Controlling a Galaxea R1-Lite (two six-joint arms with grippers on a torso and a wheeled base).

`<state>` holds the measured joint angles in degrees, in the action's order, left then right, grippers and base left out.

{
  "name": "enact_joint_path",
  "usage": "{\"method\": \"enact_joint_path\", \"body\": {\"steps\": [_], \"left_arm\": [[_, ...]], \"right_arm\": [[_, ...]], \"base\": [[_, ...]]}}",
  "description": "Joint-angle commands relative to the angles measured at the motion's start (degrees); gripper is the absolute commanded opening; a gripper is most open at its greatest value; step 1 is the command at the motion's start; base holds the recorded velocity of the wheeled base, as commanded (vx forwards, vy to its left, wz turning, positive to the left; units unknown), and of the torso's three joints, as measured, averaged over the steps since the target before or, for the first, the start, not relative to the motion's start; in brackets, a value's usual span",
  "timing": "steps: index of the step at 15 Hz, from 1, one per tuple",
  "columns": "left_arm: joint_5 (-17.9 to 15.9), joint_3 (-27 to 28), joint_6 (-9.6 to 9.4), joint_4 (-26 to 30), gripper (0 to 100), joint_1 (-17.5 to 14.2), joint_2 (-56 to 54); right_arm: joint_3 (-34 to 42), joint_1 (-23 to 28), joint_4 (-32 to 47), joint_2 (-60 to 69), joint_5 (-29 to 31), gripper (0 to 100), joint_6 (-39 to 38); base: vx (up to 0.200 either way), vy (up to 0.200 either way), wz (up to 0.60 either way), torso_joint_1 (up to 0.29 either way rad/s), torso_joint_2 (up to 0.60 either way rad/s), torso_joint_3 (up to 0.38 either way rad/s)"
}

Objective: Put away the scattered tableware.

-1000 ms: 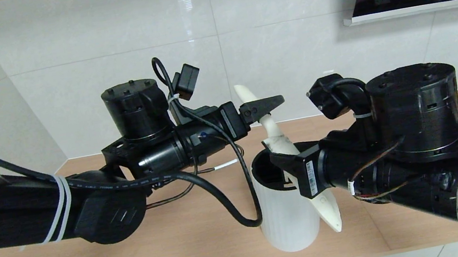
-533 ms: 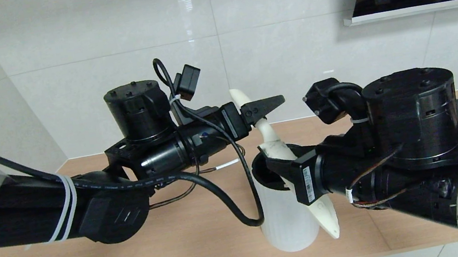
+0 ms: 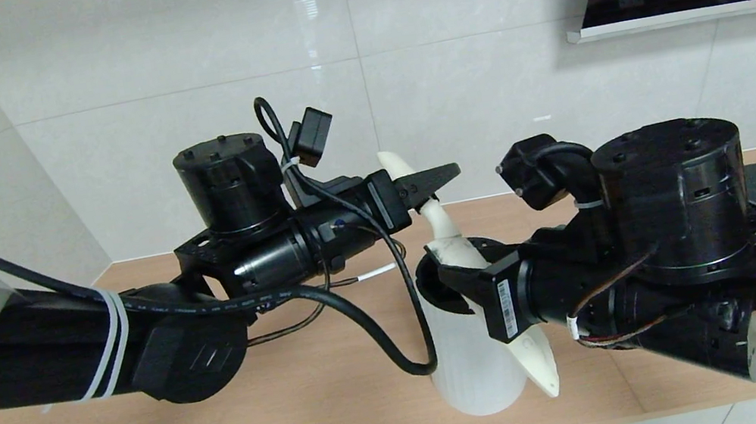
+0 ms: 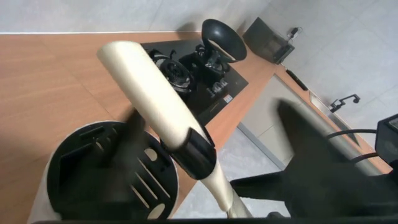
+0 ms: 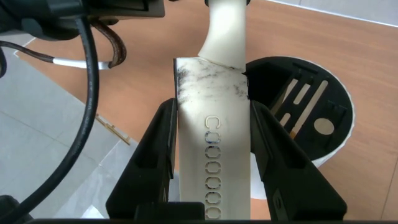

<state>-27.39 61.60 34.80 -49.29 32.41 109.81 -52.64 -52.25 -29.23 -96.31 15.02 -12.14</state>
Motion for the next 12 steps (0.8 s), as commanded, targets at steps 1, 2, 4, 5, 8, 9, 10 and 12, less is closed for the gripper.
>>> {"method": "enact_joint_path", "body": {"steps": [1, 2, 4, 5, 8, 9, 10, 12], "left_arm": [[-0.03, 0.01, 0.00, -0.02, 0, 0.02, 0.23], [-0.03, 0.01, 0.00, -0.02, 0, 0.02, 0.23], [-0.03, 0.01, 0.00, -0.02, 0, 0.02, 0.23], [-0.03, 0.01, 0.00, -0.11, 0, 0.02, 0.23], [0.06, 0.10, 0.09, -0.11, 0, 0.02, 0.23], [0.06, 0.10, 0.09, -0.11, 0, -0.07, 0.23], [0.06, 0.10, 0.09, -0.11, 0, -0.07, 0.23], [0.06, 0.10, 0.09, -0.11, 0, 0.02, -0.21]], "right_arm": [[-0.01, 0.04, -0.03, -0.02, 0.01, 0, 0.01], [-0.01, 0.04, -0.03, -0.02, 0.01, 0, 0.01], [-0.01, 0.04, -0.03, -0.02, 0.01, 0, 0.01], [-0.01, 0.04, -0.03, -0.02, 0.01, 0, 0.01], [0.08, 0.04, -0.03, -0.02, 0.10, 0, 0.01], [0.08, 0.04, -0.03, 0.07, 0.10, 0, 0.01], [0.08, 0.04, -0.03, 0.07, 0.10, 0, 0.01], [0.08, 0.04, -0.03, 0.07, 0.01, 100, 0.01]], "base": [[0.000, 0.000, 0.00, 0.000, 0.00, 0.000], [0.000, 0.000, 0.00, 0.000, 0.00, 0.000], [0.000, 0.000, 0.00, 0.000, 0.00, 0.000], [0.000, 0.000, 0.00, 0.000, 0.00, 0.000], [0.000, 0.000, 0.00, 0.000, 0.00, 0.000], [0.000, 0.000, 0.00, 0.000, 0.00, 0.000], [0.000, 0.000, 0.00, 0.000, 0.00, 0.000], [0.000, 0.000, 0.00, 0.000, 0.00, 0.000]]}}
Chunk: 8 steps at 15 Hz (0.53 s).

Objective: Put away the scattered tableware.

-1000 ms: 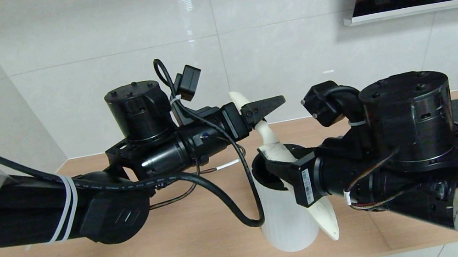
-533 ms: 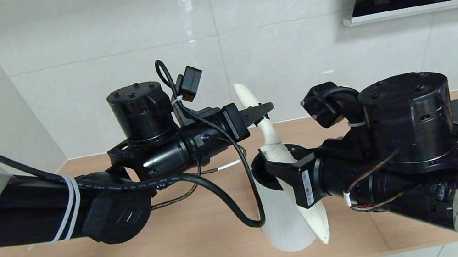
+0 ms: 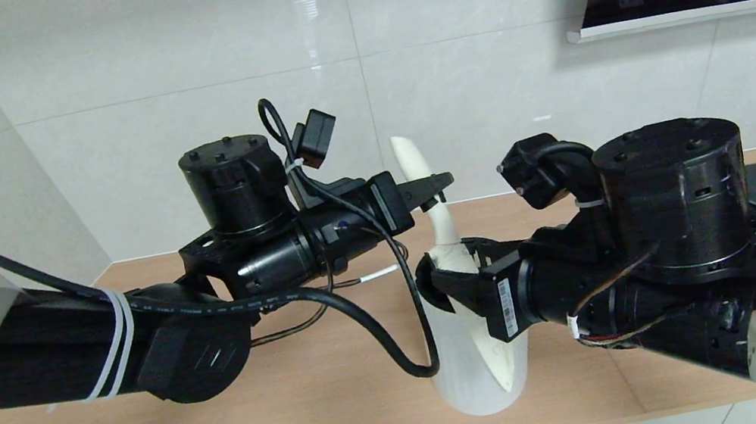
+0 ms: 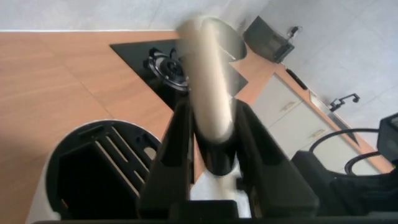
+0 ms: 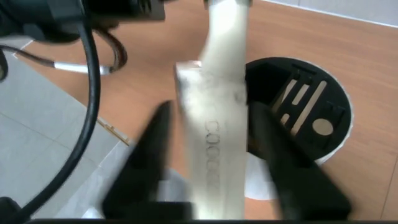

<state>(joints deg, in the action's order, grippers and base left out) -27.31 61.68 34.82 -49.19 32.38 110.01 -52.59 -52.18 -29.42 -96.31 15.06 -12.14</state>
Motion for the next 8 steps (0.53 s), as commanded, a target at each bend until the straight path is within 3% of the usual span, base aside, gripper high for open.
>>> {"method": "enact_joint_path", "body": {"steps": [1, 5, 8], "left_arm": [[-0.03, 0.01, 0.16, -0.21, 0, -0.03, -0.76], [0.32, -0.07, 0.16, -0.73, 0, -0.03, -1.81], [2.96, -0.25, 0.08, -2.31, 0, -1.97, -4.89]], "right_arm": [[0.03, -0.03, 0.15, 0.15, -0.03, 100, 0.01], [0.21, 0.06, 0.06, 2.35, -0.03, 100, -0.07], [0.82, 2.87, 0.32, 8.06, -0.20, 100, 0.19]], "base": [[0.000, 0.000, 0.00, 0.000, 0.00, 0.000], [0.000, 0.000, 0.00, 0.000, 0.00, 0.000], [0.000, 0.000, 0.00, 0.000, 0.00, 0.000]]}}
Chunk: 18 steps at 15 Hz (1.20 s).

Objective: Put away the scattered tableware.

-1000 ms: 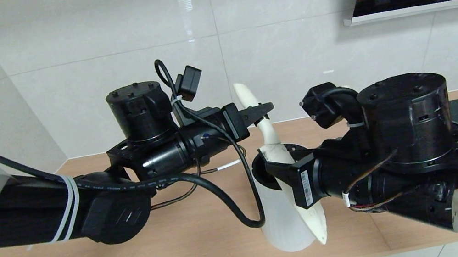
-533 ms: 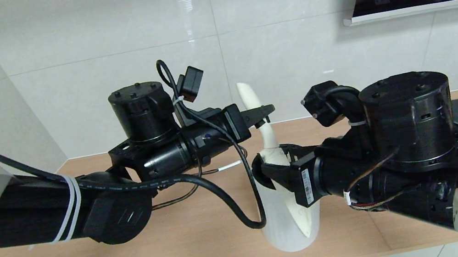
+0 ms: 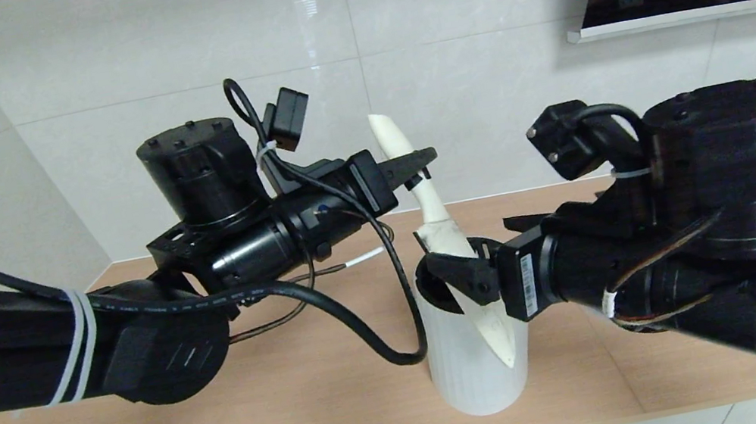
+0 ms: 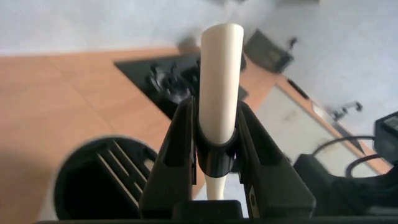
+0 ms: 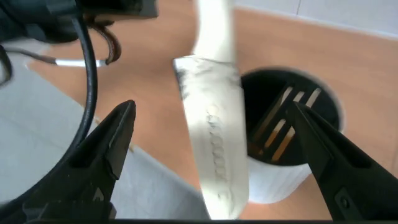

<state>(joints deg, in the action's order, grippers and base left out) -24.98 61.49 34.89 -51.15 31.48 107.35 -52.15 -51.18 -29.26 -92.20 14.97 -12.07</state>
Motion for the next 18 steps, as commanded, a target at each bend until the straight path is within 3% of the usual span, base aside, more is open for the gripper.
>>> {"method": "enact_joint_path", "body": {"steps": [1, 6, 8, 10, 11, 14, 15, 16, 18], "left_arm": [[0.72, 0.03, -0.08, -0.53, 0, -1.94, -3.11], [0.72, 0.30, -0.70, -4.75, 0, -5.99, -5.66], [0.72, 0.30, -5.36, -6.86, 0, -5.90, -4.61], [0.98, 0.12, -12.30, -13.62, 0, -5.64, -1.97], [1.42, 0.03, -14.15, -16.17, 0, -5.20, -1.27], [2.04, -1.99, -21.97, -16.96, 0, -4.32, -1.18], [2.21, -2.95, -27.33, -16.35, 0, -3.97, -0.91], [2.65, -3.92, -29.00, -16.00, 0, -2.82, -0.91], [2.83, -5.06, -29.53, -15.91, 0, -1.59, -1.18]], "right_arm": [[0.38, 3.36, 0.25, 4.83, -0.29, 100, 0.20], [0.38, 5.56, 0.34, 7.03, -0.38, 100, 0.29], [0.56, 5.56, 0.34, 7.03, -0.38, 100, 0.29], [0.56, 5.56, 0.34, 7.03, -0.38, 100, 0.29], [0.65, 5.56, 0.34, 7.03, -0.38, 100, 0.29], [0.74, 5.56, 0.34, 6.94, -0.38, 100, 0.29], [0.74, 5.56, 0.34, 6.94, -0.29, 100, 0.29], [0.74, 5.56, 0.34, 6.94, -0.29, 100, 0.29], [0.74, 5.56, 0.34, 6.86, -0.20, 100, 0.29]], "base": [[0.000, 0.000, 0.00, 0.000, 0.00, 0.000], [0.000, 0.000, 0.00, 0.000, 0.00, 0.000], [0.000, 0.000, 0.00, 0.000, 0.00, 0.000], [0.000, 0.000, 0.00, 0.000, 0.00, 0.000], [0.000, 0.000, 0.00, 0.000, 0.00, 0.000], [0.000, 0.000, 0.00, 0.000, 0.00, 0.000], [0.000, 0.000, 0.00, 0.000, 0.00, 0.000], [0.000, 0.000, 0.00, 0.000, 0.00, 0.000], [0.000, 0.000, 0.00, 0.000, 0.00, 0.000]]}}
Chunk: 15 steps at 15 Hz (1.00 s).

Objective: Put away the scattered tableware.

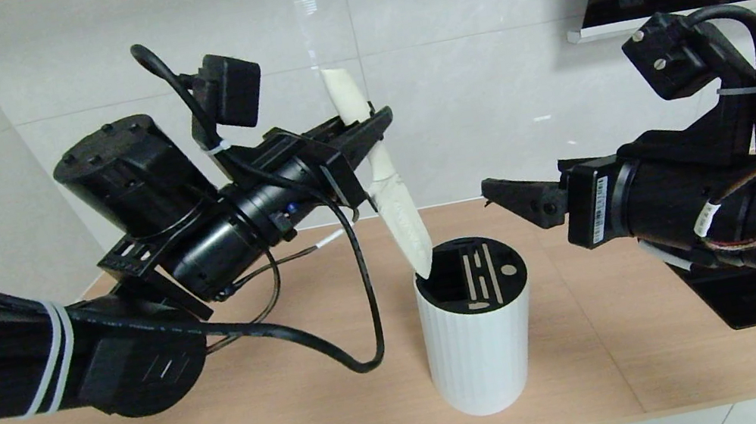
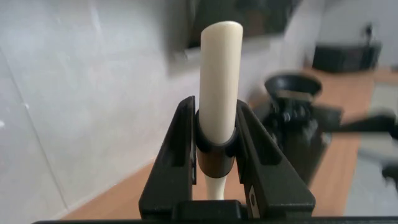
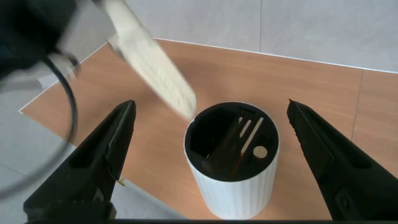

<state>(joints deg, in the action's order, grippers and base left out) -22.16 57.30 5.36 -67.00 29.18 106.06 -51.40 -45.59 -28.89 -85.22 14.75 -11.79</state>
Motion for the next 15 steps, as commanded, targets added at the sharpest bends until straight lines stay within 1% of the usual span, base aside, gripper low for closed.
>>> {"method": "enact_joint_path", "body": {"steps": [1, 2, 3, 4, 10, 13, 15], "left_arm": [[0.01, -1.31, -1.06, -0.06, 0, 0.70, 0.29], [0.01, -1.40, -1.32, -0.06, 0, 0.70, 0.38], [0.01, -1.57, -1.50, -0.15, 0, 1.84, 1.26], [0.10, -1.75, -1.58, -0.15, 0, 2.19, 1.52], [0.01, -2.28, -1.94, -0.32, 0, 2.72, 3.98], [0.10, -2.89, -2.02, -0.41, 0, 3.95, 5.83], [0.10, -2.89, -2.46, -0.41, 0, 3.95, 7.67]], "right_arm": [[-0.02, -0.02, -0.02, -0.21, 0.02, 100, 0.01], [0.07, -0.02, -0.02, -0.21, 0.02, 100, 0.01], [0.07, -0.02, -0.02, -0.21, 0.02, 100, 0.01], [0.07, -0.02, -0.02, -0.21, 0.02, 100, 0.01], [0.16, -0.02, -0.02, -0.21, 0.02, 100, 0.01], [0.16, -0.02, -0.02, -0.21, 0.02, 100, 0.01], [0.16, -0.02, -0.02, -0.21, 0.02, 100, 0.01]], "base": [[0.000, 0.000, 0.00, 0.000, 0.00, 0.000], [0.000, 0.000, 0.00, 0.000, 0.00, 0.000], [0.000, 0.000, 0.00, 0.000, 0.00, 0.000], [0.000, 0.000, 0.00, 0.000, 0.00, 0.000], [0.000, 0.000, 0.00, 0.000, 0.00, 0.000], [0.000, 0.000, 0.00, 0.000, 0.00, 0.000], [0.000, 0.000, 0.00, 0.000, 0.00, 0.000]]}}
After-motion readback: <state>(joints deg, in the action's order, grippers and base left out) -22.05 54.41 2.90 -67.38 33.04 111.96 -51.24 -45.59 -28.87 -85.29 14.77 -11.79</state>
